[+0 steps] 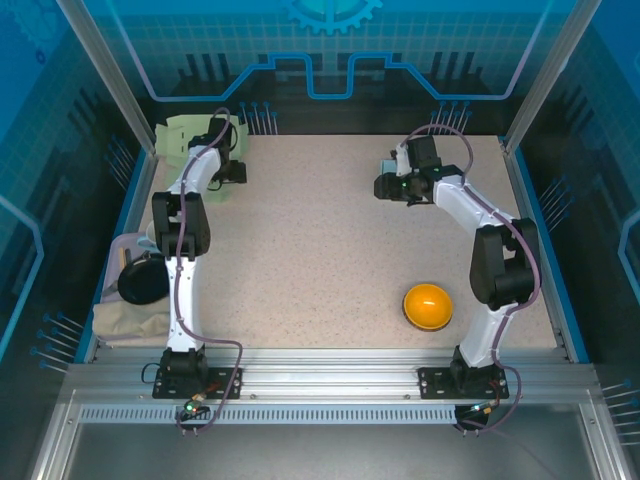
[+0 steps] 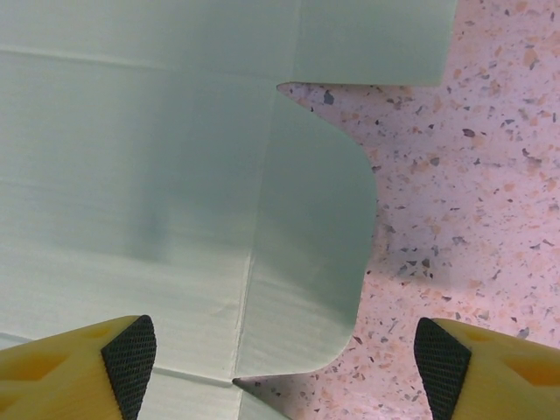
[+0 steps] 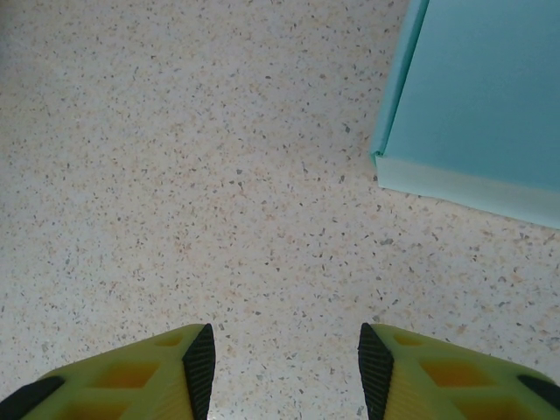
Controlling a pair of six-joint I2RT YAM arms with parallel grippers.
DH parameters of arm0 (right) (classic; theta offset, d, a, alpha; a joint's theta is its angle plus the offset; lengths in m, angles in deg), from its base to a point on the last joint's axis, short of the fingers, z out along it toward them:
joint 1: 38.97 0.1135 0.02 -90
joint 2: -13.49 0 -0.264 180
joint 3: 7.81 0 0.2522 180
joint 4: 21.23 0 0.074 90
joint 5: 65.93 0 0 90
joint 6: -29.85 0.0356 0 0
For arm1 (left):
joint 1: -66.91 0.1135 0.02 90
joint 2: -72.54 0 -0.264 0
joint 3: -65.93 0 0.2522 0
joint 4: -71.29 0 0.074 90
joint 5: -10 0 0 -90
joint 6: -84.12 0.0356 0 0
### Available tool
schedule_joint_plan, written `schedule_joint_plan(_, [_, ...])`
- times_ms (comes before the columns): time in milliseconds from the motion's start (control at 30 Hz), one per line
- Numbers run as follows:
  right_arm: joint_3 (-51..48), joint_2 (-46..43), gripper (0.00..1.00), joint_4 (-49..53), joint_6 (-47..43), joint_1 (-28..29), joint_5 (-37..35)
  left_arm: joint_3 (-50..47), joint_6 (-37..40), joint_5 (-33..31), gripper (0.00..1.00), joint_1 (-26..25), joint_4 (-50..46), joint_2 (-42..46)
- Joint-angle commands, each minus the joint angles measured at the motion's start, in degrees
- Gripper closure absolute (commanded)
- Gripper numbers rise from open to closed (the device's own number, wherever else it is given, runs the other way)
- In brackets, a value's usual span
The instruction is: Fold the paper box
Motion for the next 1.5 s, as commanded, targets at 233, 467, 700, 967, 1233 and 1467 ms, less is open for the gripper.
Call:
schedule_joint_plan(233, [-0.7,-1.2,0.51,0.3,-0.2,0.5,2.7,4.9,-0.1,-4.4,0.3,0.3,-5.1,-5.9])
schedule_joint_plan(467, [-0.6,-1.2,0.51,0.5,-0.2,0.5,3.2,5.3,-0.3,-5.6,0.84,0.2,-4.0,-4.9])
schedule_joint_plan(700, [-1.5,-2.3,0.51,-0.1,0.5,0.7,3.3,7.1,-5.0,5.2,1.0,-2.1,-2.5,2.3])
schedule_joint_plan(967, [-4.5,-8.2,0.51,1.0,1.0,2.1,2.0,3.4,-10.1,5.3,1.0,-10.9,-5.3,13.0])
schedule_joint_plan(1233, [-10.1,-17.5,0.5,5.3,0.0,2.2,0.4,-33.9,-28.2,6.4,1.0,-21.1,1.0,39.1])
schedule_joint_plan(1467, [-18.7,-28.1,0.5,6.9,1.1,3.0,0.6,-55.7,-39.5,6.4,1.0,-33.8,4.6,57.0])
